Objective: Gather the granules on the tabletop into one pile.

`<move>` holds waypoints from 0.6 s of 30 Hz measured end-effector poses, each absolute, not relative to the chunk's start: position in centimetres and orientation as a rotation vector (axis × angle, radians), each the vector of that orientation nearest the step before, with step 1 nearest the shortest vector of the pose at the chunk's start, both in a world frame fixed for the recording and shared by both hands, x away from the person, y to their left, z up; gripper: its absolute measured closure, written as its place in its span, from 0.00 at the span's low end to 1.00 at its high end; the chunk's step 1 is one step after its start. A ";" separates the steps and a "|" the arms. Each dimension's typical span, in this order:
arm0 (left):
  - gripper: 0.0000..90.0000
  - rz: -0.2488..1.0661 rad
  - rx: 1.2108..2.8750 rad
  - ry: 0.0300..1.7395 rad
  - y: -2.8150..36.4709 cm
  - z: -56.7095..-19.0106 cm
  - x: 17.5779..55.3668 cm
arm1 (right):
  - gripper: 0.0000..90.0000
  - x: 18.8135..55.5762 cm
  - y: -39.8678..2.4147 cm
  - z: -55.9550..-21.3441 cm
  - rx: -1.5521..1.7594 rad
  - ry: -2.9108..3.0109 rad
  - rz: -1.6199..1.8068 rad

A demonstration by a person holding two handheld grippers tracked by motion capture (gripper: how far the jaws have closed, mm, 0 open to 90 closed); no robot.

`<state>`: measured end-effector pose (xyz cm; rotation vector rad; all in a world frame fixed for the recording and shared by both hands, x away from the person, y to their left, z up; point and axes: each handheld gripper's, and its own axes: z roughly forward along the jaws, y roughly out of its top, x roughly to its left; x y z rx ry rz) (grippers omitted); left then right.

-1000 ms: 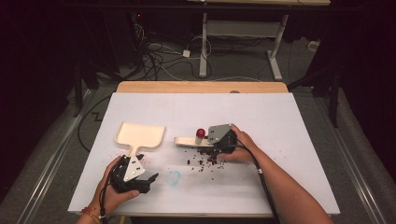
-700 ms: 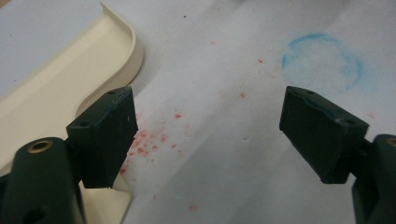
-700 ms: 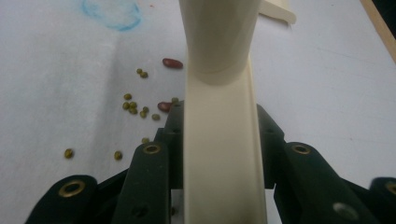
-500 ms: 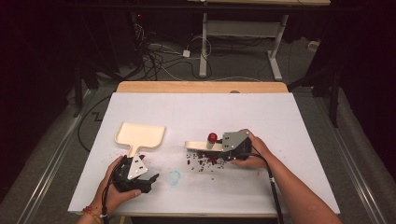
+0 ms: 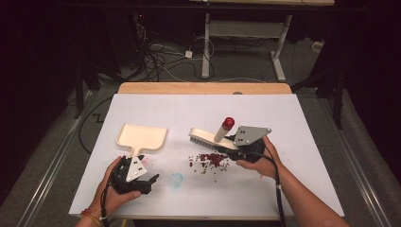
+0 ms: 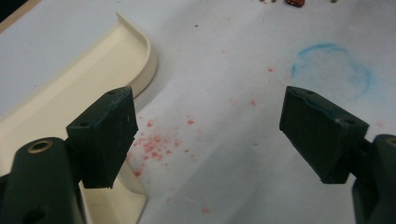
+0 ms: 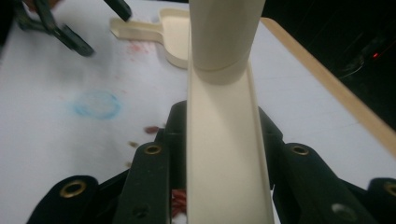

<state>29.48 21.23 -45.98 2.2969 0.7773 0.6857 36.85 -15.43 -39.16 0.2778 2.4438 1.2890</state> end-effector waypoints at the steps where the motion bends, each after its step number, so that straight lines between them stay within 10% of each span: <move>1: 0.20 0.697 2.292 0.780 21.3 -45.9 29.5 | 0.75 36.3 -15.2 -39.2 0.316 2.457 1.306; 18: 0.18 0.744 2.198 0.822 22.4 -45.1 29.3 | 0.75 32.7 -8.6 -44.4 0.817 2.546 1.388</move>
